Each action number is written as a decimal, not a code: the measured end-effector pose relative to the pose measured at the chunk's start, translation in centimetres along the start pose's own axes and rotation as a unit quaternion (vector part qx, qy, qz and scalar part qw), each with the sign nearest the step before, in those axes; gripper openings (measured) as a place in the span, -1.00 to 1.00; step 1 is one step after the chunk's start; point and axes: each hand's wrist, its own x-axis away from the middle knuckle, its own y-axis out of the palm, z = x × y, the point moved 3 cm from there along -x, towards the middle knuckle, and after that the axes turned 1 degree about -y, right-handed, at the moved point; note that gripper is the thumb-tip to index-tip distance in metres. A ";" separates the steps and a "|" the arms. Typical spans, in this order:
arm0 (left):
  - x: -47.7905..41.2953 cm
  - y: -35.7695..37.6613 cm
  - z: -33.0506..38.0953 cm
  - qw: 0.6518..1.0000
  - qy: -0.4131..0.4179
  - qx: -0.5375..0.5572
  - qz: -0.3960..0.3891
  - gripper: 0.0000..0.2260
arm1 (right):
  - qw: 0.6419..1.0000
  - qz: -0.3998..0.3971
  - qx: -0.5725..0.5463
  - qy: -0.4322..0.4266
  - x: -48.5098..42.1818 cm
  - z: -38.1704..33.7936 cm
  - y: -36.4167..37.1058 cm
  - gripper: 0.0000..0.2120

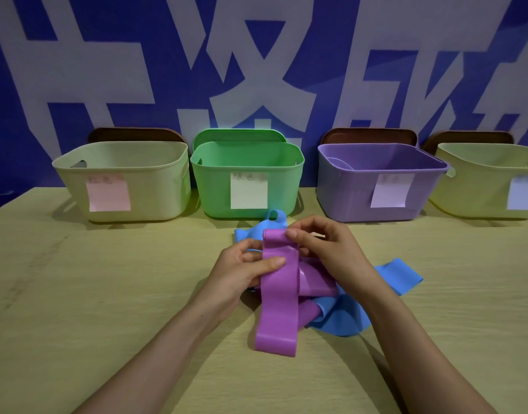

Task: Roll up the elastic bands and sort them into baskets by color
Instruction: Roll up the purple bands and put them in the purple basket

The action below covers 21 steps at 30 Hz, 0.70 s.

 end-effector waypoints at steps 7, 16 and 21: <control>0.0 -0.4 0.3 0.999 0.035 0.016 0.032 -0.53 | 0.998 -0.041 0.021 -0.030 0.1 -0.3 0.0 -0.83; -0.2 -0.4 0.5 0.997 0.054 0.054 0.032 -0.75 | 0.996 -0.075 0.028 -0.041 0.1 -0.3 0.4 -0.71; -0.1 -0.6 0.9 0.993 0.109 0.019 0.038 -0.65 | 0.996 -0.053 0.056 -0.037 0.3 -0.4 0.5 -0.78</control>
